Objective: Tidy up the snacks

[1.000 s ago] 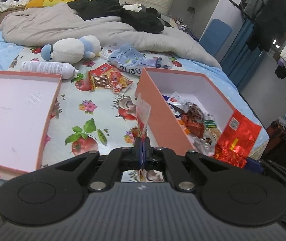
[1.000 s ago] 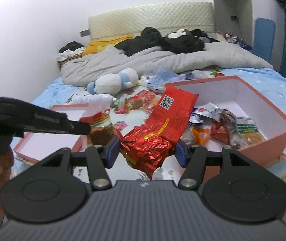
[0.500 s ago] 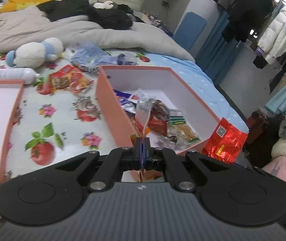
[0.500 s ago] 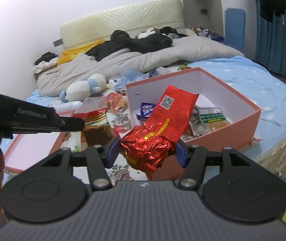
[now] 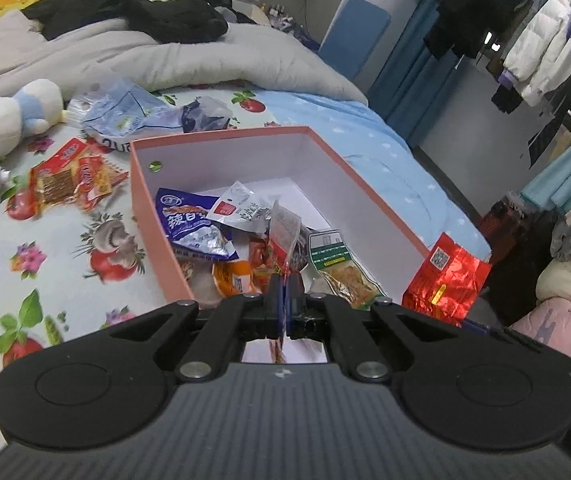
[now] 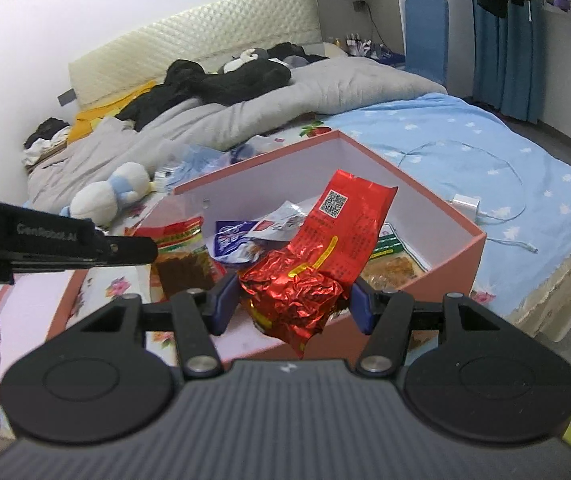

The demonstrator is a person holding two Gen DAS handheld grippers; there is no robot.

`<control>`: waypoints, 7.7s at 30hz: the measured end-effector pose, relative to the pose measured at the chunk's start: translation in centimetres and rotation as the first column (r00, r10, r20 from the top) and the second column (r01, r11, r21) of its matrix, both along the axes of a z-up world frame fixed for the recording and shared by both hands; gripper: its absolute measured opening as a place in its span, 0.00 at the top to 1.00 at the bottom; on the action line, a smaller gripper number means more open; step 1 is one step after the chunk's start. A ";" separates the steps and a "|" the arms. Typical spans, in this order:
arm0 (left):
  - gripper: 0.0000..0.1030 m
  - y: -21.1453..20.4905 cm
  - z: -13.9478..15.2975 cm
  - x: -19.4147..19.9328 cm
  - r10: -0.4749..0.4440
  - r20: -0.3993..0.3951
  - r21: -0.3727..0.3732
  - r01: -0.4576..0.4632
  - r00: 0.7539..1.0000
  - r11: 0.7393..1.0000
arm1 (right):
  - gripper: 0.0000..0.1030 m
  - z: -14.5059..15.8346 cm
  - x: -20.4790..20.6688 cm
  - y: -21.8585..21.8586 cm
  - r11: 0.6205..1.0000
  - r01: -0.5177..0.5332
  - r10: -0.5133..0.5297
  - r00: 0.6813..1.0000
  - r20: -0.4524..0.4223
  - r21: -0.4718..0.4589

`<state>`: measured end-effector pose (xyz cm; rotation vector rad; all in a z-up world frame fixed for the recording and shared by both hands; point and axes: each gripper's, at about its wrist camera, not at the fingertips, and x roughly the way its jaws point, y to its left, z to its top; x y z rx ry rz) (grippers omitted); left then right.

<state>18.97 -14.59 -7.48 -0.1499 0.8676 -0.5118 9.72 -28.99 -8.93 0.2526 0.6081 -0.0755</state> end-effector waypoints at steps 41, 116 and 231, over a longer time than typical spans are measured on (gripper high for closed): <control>0.57 0.8 1.0 4.1 0.013 0.046 0.085 -0.017 0.999 0.996 | 0.21 -0.6 5.0 -1.0 0.998 -0.038 0.041 0.998 -0.053 0.042; 0.36 26.9 -12.9 19.4 0.326 -0.083 -0.071 -0.332 0.942 0.941 | 0.29 -7.3 17.5 22.7 0.953 -0.297 0.294 0.954 -0.050 -0.060; 0.99 28.8 -15.5 -3.1 0.594 -0.391 -0.184 -0.692 0.703 0.698 | 0.71 -8.7 19.0 21.4 0.751 -0.647 0.648 0.684 -0.334 0.131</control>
